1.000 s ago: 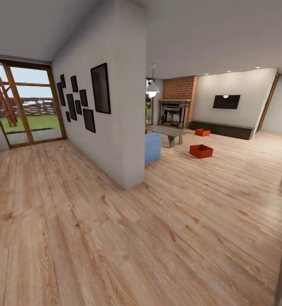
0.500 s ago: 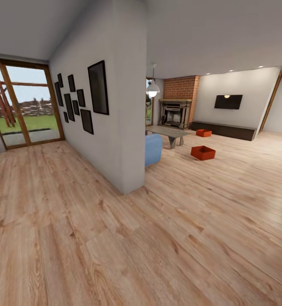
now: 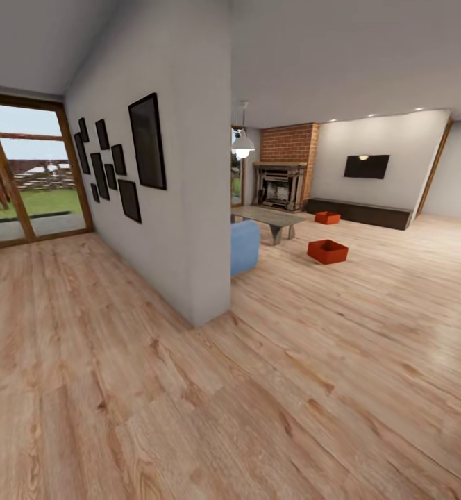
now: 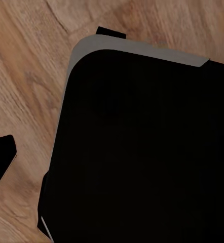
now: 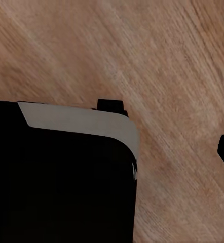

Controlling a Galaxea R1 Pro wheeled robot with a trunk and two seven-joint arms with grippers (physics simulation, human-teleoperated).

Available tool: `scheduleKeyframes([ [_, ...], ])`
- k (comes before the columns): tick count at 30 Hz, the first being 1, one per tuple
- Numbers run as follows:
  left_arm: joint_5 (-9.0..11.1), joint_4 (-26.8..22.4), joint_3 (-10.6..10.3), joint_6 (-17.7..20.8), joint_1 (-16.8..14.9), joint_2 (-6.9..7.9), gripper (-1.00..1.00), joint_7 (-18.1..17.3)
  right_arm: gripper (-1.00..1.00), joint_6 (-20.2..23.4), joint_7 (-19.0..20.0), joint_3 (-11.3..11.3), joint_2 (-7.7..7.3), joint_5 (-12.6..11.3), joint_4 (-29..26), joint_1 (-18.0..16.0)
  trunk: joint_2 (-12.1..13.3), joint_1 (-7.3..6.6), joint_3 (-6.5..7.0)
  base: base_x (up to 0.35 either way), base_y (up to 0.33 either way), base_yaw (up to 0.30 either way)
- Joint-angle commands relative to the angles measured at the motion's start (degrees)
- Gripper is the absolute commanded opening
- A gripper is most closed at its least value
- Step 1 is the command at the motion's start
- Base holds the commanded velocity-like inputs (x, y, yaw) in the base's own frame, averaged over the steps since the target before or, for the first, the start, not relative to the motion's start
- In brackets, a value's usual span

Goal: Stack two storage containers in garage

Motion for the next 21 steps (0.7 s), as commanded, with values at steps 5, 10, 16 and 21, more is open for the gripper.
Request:
scheduleKeyframes([
  [5, 0.3, 0.0, 0.0, 0.0, 0.0, 0.0, 1.0, 0.1, 1.0, -0.2, -0.2, 0.3, -0.02, 0.2, 0.1, -0.1, 0.0, 0.03, -0.06, 0.321, 0.0, -0.272],
  [10, 0.3, 0.0, 0.0, 0.0, 0.0, 0.01, 1.0, 0.1, 1.0, -0.1, -0.2, 0.3, -0.03, 0.2, 0.1, -0.1, 0.0, 0.03, -0.06, 0.321, 0.0, -0.28],
  [16, 0.3, 0.0, -0.1, 0.1, 0.0, 0.01, 1.0, 0.1, 1.0, -0.1, -0.2, 0.3, -0.05, 0.2, 0.1, -0.1, 0.0, 0.03, -0.06, 0.321, 0.0, -0.281],
  [21, 0.3, 0.0, -0.1, 0.1, 0.0, 0.01, 1.0, 0.1, 1.0, -0.1, -0.2, 0.3, -0.11, 0.2, 0.1, -0.1, 0.0, 0.03, -0.06, 0.321, 0.0, -0.281],
])
